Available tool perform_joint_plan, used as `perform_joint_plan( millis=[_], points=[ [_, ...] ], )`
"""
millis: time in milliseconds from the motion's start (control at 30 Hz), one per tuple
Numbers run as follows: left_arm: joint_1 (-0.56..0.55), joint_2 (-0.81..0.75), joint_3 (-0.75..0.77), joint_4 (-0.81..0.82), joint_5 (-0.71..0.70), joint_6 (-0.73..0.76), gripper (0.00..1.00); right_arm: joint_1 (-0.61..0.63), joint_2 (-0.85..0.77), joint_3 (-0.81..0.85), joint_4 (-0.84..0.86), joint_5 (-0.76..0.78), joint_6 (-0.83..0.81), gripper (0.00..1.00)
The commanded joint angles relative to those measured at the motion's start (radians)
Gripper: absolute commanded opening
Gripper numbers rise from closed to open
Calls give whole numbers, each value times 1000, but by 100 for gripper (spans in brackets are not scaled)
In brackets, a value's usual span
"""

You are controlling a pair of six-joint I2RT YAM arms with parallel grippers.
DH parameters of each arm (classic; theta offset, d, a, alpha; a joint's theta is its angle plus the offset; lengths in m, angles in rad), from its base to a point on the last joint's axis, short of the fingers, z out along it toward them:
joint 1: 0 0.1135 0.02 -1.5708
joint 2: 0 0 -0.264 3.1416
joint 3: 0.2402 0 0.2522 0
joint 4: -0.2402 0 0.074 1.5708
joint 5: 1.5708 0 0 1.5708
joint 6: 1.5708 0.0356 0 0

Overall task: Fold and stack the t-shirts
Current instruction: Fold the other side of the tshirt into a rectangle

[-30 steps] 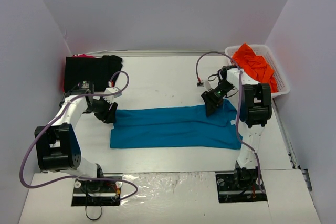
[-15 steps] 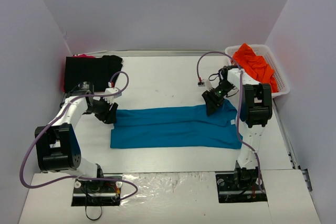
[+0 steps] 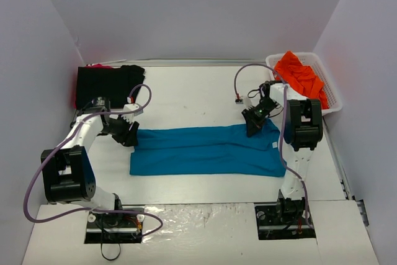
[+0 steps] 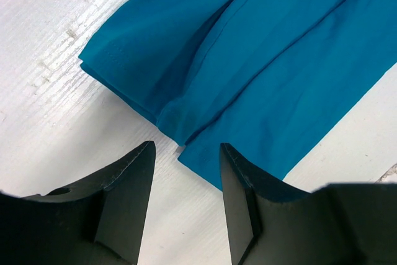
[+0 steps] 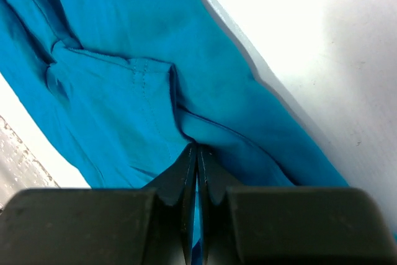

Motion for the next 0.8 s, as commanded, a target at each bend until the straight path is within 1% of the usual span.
perform_joint_plan(
  millis=[0,367,567,767],
  points=[
    [13,-43,7,-9,42,-4,45,5,-91,-19,-30,-14,10,0],
    [27,-75,-4,-7,60,-1,45,17,-236,-18,-57,-20,46,0],
    [27,-89,-6,-12,71,4,45,35,-284,-58,-76,-27,47,0],
    [32,-98,-6,-16,76,8,45,80,-327,-124,-90,-15,46,0]
  ],
)
